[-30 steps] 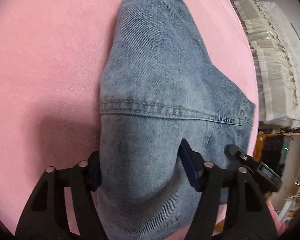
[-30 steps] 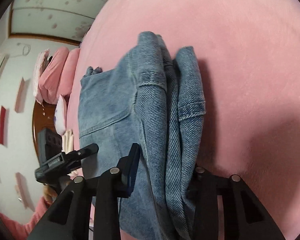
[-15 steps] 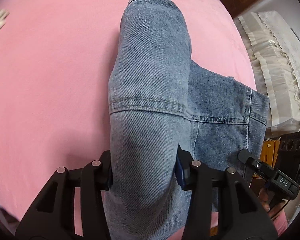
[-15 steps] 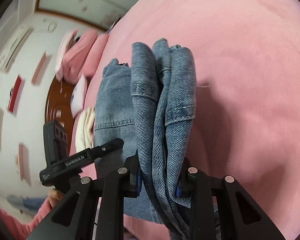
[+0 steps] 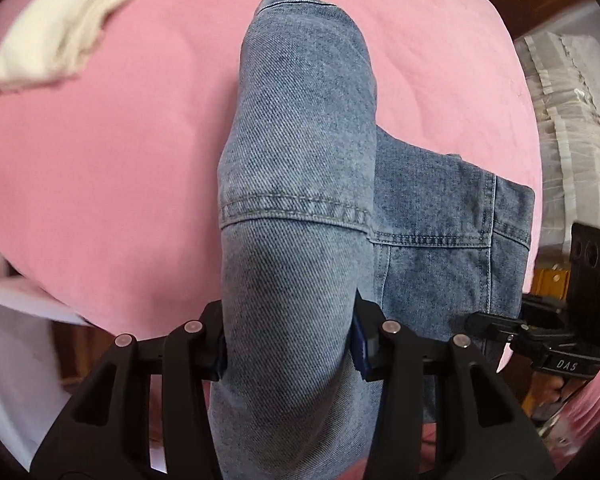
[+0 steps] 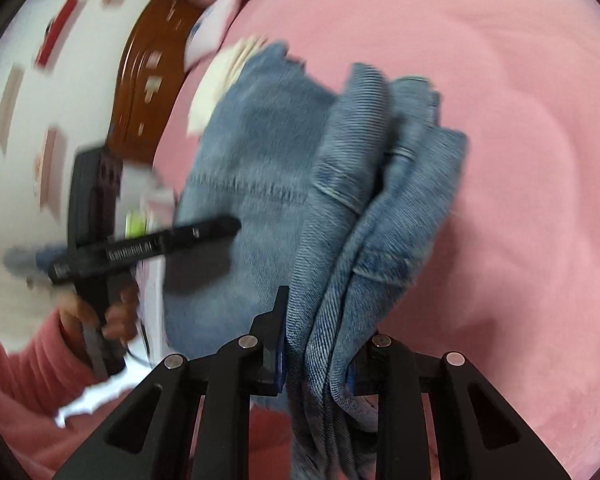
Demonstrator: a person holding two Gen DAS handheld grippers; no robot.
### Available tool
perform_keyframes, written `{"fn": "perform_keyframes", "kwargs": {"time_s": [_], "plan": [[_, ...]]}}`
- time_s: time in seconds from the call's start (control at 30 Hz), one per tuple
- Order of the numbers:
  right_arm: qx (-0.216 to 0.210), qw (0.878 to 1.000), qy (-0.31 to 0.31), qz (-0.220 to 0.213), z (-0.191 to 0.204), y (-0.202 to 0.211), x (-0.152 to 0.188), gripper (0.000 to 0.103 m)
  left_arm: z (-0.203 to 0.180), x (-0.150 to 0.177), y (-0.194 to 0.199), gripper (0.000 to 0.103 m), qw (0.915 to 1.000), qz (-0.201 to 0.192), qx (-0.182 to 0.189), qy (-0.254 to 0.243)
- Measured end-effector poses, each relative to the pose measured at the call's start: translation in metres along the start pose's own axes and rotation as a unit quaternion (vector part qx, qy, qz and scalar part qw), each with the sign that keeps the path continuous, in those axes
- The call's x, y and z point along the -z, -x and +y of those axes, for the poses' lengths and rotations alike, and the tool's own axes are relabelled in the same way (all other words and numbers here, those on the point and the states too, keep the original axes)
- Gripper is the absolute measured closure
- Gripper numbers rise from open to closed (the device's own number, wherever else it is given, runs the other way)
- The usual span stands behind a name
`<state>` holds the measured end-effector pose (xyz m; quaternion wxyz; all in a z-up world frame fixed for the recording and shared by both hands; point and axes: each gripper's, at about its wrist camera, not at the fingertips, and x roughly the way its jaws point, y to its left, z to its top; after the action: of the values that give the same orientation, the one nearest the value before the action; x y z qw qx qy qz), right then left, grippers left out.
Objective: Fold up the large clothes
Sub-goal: 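Lift the denim bundle with both tools and carry it toward the folded clothes stack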
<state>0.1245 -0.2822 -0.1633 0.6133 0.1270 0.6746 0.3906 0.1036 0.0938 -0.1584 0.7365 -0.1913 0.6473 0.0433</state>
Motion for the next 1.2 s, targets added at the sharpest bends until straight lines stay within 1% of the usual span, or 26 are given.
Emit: {"fn": "perform_keyframes", "kwargs": {"time_s": [0.03,0.1,0.13,0.17,0.2,0.3,0.37,0.4,0.5,0.57,0.7,0.73,0.77,0.8,0.83,0.87,0.9,0.93,0.97,1.03,1.07,1.1,1.13,1.17,1.2], "plan": [[-0.001,1.000,0.010,0.010,0.013,-0.010,-0.008,0.082,0.007,-0.004,0.007,0.061,1.0000,-0.005,-0.001,-0.002],[-0.002,1.000,0.019,0.018,0.031,-0.023,-0.018,0.082,0.033,-0.016,0.026,0.061,0.9998,-0.018,0.003,-0.007],[0.000,1.000,0.022,0.015,0.042,-0.031,-0.026,0.082,0.052,-0.024,0.035,0.061,0.9997,-0.023,0.007,-0.008],[0.003,1.000,0.022,0.012,0.045,-0.033,-0.026,0.082,0.072,-0.034,0.043,0.061,0.9995,-0.027,0.013,-0.007],[0.005,1.000,0.017,0.006,0.053,-0.035,-0.030,0.082,0.101,-0.037,0.053,0.061,0.9994,-0.031,0.016,-0.008],[0.004,1.000,0.000,-0.026,0.079,-0.060,-0.062,0.082,0.165,-0.076,0.080,0.061,0.9983,-0.050,0.020,-0.021],[-0.005,0.999,-0.010,-0.046,0.092,-0.078,-0.084,0.082,0.187,-0.096,0.090,0.061,0.9976,-0.062,0.014,-0.026],[-0.009,0.999,-0.015,-0.052,0.097,-0.087,-0.095,0.082,0.204,-0.112,0.098,0.061,0.9971,-0.069,0.006,-0.033],[-0.013,0.998,-0.010,-0.069,0.119,-0.120,-0.144,0.082,0.245,-0.152,0.117,0.061,0.9957,-0.084,-0.008,-0.038],[-0.017,0.997,-0.002,-0.077,0.124,-0.130,-0.168,0.082,0.271,-0.178,0.130,0.061,0.9947,-0.095,-0.019,-0.035],[-0.024,0.996,0.031,-0.085,0.146,-0.165,-0.234,0.082,0.323,-0.230,0.158,0.061,0.9904,-0.125,-0.046,-0.036],[-0.029,0.995,0.035,-0.088,0.150,-0.175,-0.252,0.082,0.335,-0.244,0.164,0.061,0.9891,-0.133,-0.052,-0.036],[-0.034,0.995,0.035,-0.091,0.149,-0.183,-0.262,0.082,0.351,-0.251,0.169,0.061,0.9884,-0.137,-0.055,-0.035],[-0.039,0.994,0.036,-0.095,0.150,-0.190,-0.277,0.082,0.366,-0.268,0.173,0.061,0.9872,-0.142,-0.063,-0.036],[-0.041,0.993,0.038,-0.099,0.150,-0.199,-0.294,0.082,0.375,-0.279,0.174,0.061,0.9866,-0.144,-0.067,-0.038],[-0.041,0.993,0.041,-0.101,0.147,-0.201,-0.301,0.082,0.387,-0.294,0.175,0.061,0.9855,-0.147,-0.074,-0.041],[-0.039,0.993,0.048,-0.105,0.146,-0.210,-0.316,0.082,0.395,-0.299,0.174,0.061,0.9846,-0.150,-0.079,-0.044],[-0.037,0.992,0.054,-0.109,0.147,-0.224,-0.327,0.082,0.408,-0.315,0.170,0.061,0.9832,-0.151,-0.089,-0.050],[-0.035,0.991,0.059,-0.114,0.144,-0.235,-0.340,0.082,0.404,-0.321,0.165,0.061,0.9824,-0.152,-0.094,-0.053],[-0.022,0.990,0.064,-0.120,0.138,-0.260,-0.361,0.082,0.430,-0.343,0.150,0.061,0.9805,-0.153,-0.108,-0.059],[-0.018,0.990,0.065,-0.121,0.133,-0.268,-0.368,0.082,0.431,-0.343,0.145,0.061,0.9803,-0.151,-0.112,-0.060],[-0.013,0.991,0.065,-0.120,0.128,-0.284,-0.379,0.082,0.442,-0.354,0.131,0.061,0.9810,-0.144,-0.115,-0.059],[-0.007,0.991,0.058,-0.117,0.116,-0.298,-0.389,0.082,0.440,-0.362,0.110,0.061,0.9825,-0.135,-0.115,-0.056],[-0.001,0.992,0.054,-0.116,0.110,-0.305,-0.393,0.082,0.438,-0.361,0.089,0.060,0.9831,-0.128,-0.119,-0.054],[0.011,0.992,0.053,-0.117,0.099,-0.315,-0.399,0.082,0.443,-0.363,0.079,0.059,0.9825,-0.126,-0.126,-0.052]]}}
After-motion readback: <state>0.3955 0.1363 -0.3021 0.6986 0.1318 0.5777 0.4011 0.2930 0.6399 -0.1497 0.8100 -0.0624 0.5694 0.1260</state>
